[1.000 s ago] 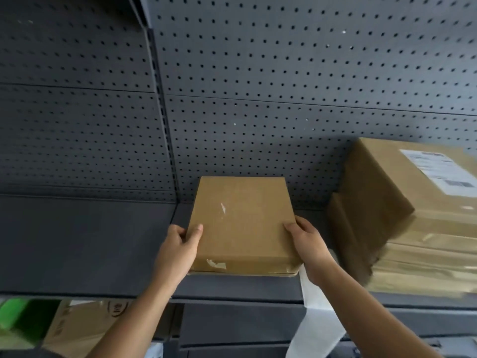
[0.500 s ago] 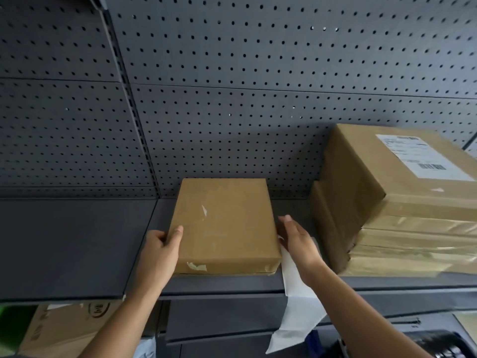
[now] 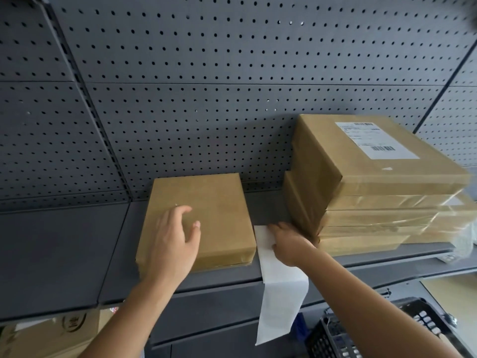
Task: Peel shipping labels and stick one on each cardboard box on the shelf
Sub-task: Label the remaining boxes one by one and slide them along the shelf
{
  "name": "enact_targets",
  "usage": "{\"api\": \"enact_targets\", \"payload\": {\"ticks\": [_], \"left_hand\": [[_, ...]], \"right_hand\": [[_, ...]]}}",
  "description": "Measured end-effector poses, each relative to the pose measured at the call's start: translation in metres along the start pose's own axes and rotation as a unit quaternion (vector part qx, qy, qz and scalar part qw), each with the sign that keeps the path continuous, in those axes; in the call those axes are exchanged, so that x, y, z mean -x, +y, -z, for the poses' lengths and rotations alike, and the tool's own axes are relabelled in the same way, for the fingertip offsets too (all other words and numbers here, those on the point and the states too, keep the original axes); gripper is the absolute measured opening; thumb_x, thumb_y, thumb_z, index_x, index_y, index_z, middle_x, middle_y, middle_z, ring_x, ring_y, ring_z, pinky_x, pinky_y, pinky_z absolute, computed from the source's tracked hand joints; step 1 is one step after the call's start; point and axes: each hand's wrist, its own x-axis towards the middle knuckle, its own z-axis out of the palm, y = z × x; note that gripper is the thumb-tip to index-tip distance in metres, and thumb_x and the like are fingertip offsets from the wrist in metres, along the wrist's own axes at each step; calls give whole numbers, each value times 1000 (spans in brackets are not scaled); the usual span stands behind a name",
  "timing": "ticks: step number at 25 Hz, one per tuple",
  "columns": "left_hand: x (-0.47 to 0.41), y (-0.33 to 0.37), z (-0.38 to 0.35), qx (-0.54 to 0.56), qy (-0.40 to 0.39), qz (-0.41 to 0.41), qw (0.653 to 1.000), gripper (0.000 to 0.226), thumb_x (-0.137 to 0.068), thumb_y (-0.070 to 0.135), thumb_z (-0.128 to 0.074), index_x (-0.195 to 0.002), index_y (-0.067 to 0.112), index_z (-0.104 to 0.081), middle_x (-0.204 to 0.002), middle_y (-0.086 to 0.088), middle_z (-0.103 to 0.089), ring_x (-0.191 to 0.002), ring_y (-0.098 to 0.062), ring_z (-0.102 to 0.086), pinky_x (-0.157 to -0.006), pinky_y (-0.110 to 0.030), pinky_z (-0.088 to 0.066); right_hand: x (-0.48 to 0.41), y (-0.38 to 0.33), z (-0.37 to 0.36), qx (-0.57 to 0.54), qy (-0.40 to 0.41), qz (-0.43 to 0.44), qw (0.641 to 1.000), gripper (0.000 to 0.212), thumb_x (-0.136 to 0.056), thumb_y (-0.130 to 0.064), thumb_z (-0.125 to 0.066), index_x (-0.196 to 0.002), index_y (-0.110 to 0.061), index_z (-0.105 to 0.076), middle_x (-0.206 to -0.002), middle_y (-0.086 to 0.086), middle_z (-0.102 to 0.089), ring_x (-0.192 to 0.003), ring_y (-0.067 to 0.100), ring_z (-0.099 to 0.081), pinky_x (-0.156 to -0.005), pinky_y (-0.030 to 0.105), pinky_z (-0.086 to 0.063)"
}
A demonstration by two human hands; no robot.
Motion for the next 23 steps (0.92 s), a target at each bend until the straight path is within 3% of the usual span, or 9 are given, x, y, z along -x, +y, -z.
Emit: {"api": "enact_targets", "payload": {"ticks": [4, 9, 15, 17, 20, 23], "left_hand": [[9, 31, -14, 26, -30, -64, 997, 32, -100, 27, -58, -130, 16, -57, -132, 4, -60, -127, -13, -52, -101, -21, -36], [17, 53, -26, 61, -59, -87, 993, 27, -100, 29, -56, -127, 22, -58, -123, 11, -63, -117, -7, -57, -95, -25, -48], [15, 69, -36, 165, -126, 12, 978, 9, -101, 29, -54, -101, 31, -63, -95, 17, -68, -89, 1, -62, -75, -22, -50], [10, 75, -38, 247, -152, 64, 955, 12, -101, 28, -55, -97, 29, -67, -91, 10, -73, -89, -8, -67, -79, -31, -56], [5, 91, -35, 380, -201, 150, 890, 30, -103, 34, -55, -98, 11, -73, -92, -10, -78, -93, -32, -72, -85, -40, -61], [0, 105, -30, 485, -263, 197, 811, 52, -102, 48, -50, -110, 2, -71, -100, -18, -78, -97, -32, -75, -92, -39, -60]], "right_hand": [[-2, -7, -2, 53, 60, -15, 997, 48, -90, -1, -54, -136, -14, -46, -134, 11, -43, -122, 31, -44, -104, 40, -44], [8, -10, 7, 9, 150, -19, 988, 40, -89, 5, -55, -124, -14, -55, -126, 8, -47, -114, 27, -49, -97, 40, -51], [34, -22, 43, -5, 370, 56, 927, 32, -72, 16, -61, -93, -9, -63, -91, 10, -56, -81, 31, -55, -56, 40, -52], [46, -27, 54, 0, 426, 70, 902, 30, -71, 15, -64, -88, -10, -63, -87, 9, -54, -74, 29, -51, -53, 38, -49], [66, -34, 68, 4, 481, 76, 873, 32, -71, 13, -63, -91, -12, -65, -91, 6, -54, -77, 26, -47, -65, 37, -47], [86, -35, 69, 5, 515, 87, 853, 35, -72, 12, -64, -96, -13, -67, -96, 5, -56, -82, 25, -48, -72, 36, -44]]}}
